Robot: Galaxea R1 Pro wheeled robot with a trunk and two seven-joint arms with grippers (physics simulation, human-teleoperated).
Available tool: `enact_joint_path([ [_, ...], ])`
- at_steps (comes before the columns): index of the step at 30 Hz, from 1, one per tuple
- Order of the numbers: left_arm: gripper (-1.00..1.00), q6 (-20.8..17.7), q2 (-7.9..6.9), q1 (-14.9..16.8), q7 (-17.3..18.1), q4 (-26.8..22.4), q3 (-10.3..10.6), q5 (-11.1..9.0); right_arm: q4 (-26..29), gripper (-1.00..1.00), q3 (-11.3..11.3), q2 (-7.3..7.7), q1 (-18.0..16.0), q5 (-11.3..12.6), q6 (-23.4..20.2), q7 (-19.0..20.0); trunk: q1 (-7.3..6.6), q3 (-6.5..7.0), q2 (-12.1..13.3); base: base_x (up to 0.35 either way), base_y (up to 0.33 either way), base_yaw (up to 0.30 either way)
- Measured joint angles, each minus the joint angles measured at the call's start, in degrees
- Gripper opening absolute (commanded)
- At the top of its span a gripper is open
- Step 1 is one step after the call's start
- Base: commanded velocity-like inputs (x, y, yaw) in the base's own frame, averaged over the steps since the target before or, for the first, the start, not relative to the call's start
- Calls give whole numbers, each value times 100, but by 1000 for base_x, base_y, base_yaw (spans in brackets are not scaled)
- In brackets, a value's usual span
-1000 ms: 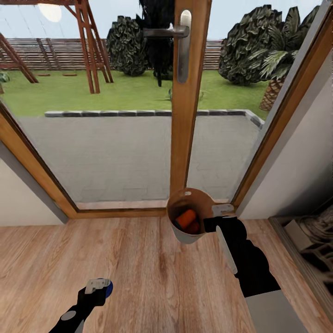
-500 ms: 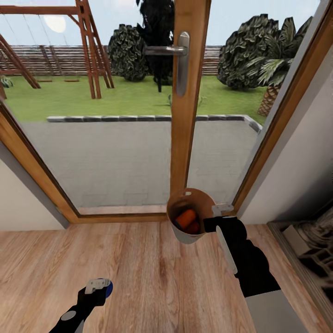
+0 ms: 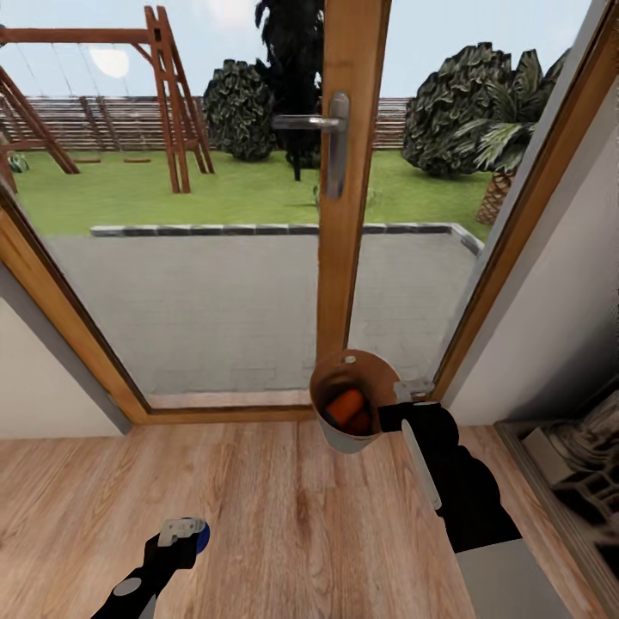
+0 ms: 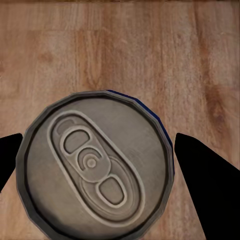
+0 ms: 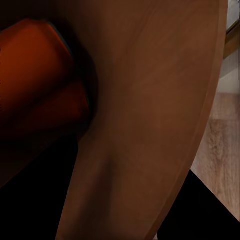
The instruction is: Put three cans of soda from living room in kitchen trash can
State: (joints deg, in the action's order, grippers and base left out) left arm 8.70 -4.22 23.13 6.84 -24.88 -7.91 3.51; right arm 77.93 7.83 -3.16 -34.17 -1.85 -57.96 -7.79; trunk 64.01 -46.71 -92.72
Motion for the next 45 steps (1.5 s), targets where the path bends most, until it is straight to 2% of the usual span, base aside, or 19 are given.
enact_joint_path([
  [45, -100, 0, 0, 0, 5, 0, 0, 0, -17, -100, 0, 0, 6, 6, 0, 7, -988, 1229, 1805, 0, 0, 0],
])
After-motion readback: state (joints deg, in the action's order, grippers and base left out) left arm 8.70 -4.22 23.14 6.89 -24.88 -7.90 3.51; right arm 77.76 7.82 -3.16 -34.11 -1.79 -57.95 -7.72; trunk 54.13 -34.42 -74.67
